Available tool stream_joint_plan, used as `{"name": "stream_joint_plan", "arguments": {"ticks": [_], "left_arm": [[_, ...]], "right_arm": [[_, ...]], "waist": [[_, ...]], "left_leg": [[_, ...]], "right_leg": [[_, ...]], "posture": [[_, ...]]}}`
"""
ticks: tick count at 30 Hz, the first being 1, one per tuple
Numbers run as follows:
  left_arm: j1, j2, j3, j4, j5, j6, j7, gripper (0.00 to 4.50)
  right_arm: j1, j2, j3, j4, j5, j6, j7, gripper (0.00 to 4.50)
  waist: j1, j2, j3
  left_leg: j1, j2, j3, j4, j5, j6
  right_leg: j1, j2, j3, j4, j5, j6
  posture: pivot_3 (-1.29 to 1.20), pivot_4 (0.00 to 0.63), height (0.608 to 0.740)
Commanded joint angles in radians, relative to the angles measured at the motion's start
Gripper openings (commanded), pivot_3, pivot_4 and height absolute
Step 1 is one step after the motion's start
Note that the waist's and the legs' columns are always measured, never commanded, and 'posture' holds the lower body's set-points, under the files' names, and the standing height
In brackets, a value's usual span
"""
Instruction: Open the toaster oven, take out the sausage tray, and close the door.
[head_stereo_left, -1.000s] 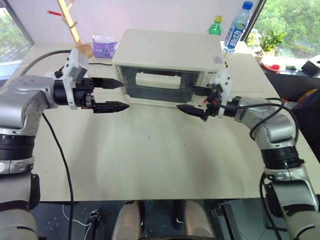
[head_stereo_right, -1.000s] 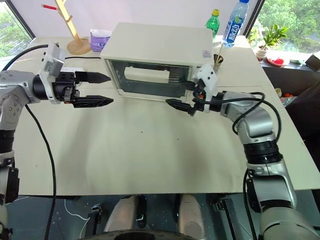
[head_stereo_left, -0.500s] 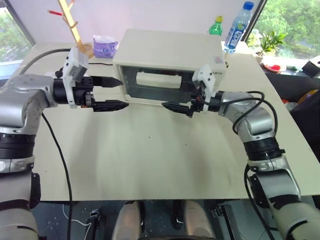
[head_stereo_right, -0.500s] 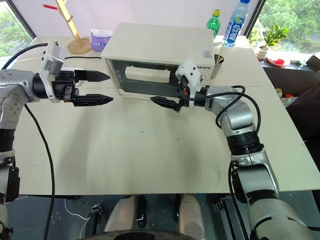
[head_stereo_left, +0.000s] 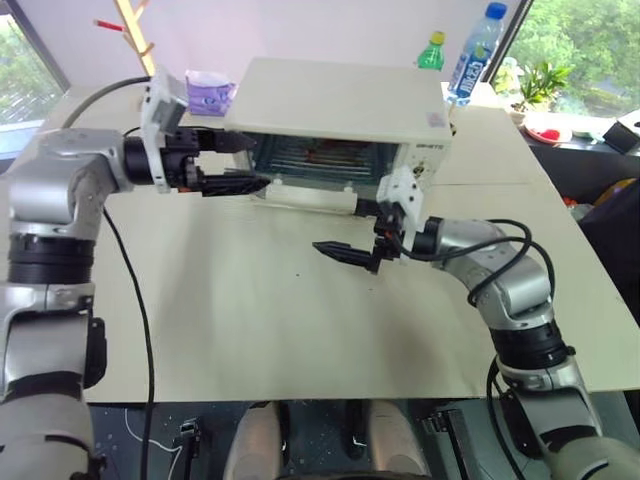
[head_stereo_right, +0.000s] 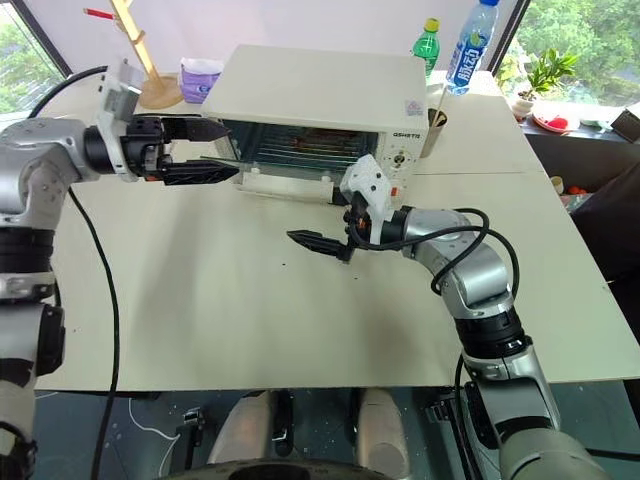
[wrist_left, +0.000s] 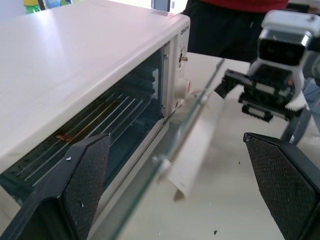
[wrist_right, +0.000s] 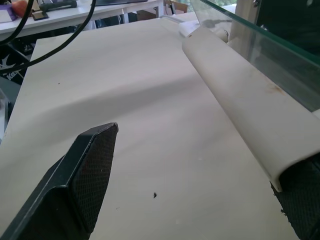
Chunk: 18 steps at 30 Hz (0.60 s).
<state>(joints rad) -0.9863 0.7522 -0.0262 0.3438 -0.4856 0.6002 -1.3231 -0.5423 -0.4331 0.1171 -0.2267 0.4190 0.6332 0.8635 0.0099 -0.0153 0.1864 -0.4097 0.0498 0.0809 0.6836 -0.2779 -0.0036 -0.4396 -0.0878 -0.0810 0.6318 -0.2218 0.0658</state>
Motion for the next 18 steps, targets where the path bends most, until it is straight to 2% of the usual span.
{"name": "stream_joint_plan", "arguments": {"ticks": [1, 8, 14, 18], "left_arm": [[-0.074, -0.003, -0.014, 0.065, 0.032, -0.031, -0.050, 4.47], [-0.165, -0.039, -0.084, 0.286, 0.146, -0.140, -0.150, 4.47], [-0.252, -0.097, -0.095, 0.535, 0.246, -0.278, -0.143, 4.47], [-0.281, -0.126, -0.081, 0.615, 0.274, -0.324, -0.140, 4.47]], "right_arm": [[0.031, 0.010, 0.018, -0.070, 0.012, -0.011, -0.015, 4.50], [0.095, 0.005, 0.037, -0.084, -0.015, -0.036, -0.049, 4.50], [0.100, 0.009, 0.037, -0.086, -0.026, -0.053, -0.077, 4.50], [0.105, 0.003, 0.032, -0.096, -0.023, -0.055, -0.087, 4.50]], "waist": [[0.000, 0.000, 0.000], [0.001, 0.000, 0.000], [0.001, 0.000, 0.000], [-0.001, -0.001, 0.000]], "left_leg": [[0.000, 0.000, 0.000, 0.000, 0.000, 0.000], [0.000, 0.000, 0.000, 0.000, 0.000, 0.000], [0.000, 0.000, 0.000, 0.001, 0.000, 0.000], [0.000, 0.000, 0.000, 0.000, 0.000, 0.000]], "right_leg": [[0.000, 0.000, 0.000, 0.000, 0.000, 0.000], [0.000, 0.000, 0.000, 0.000, 0.000, 0.000], [0.000, 0.000, 0.000, 0.000, 0.000, 0.000], [0.000, 0.000, 0.000, 0.000, 0.000, 0.000]], "posture": [[0.00, 0.150, 0.722], [0.00, 0.150, 0.722], [0.00, 0.150, 0.722], [0.00, 0.150, 0.722]]}}
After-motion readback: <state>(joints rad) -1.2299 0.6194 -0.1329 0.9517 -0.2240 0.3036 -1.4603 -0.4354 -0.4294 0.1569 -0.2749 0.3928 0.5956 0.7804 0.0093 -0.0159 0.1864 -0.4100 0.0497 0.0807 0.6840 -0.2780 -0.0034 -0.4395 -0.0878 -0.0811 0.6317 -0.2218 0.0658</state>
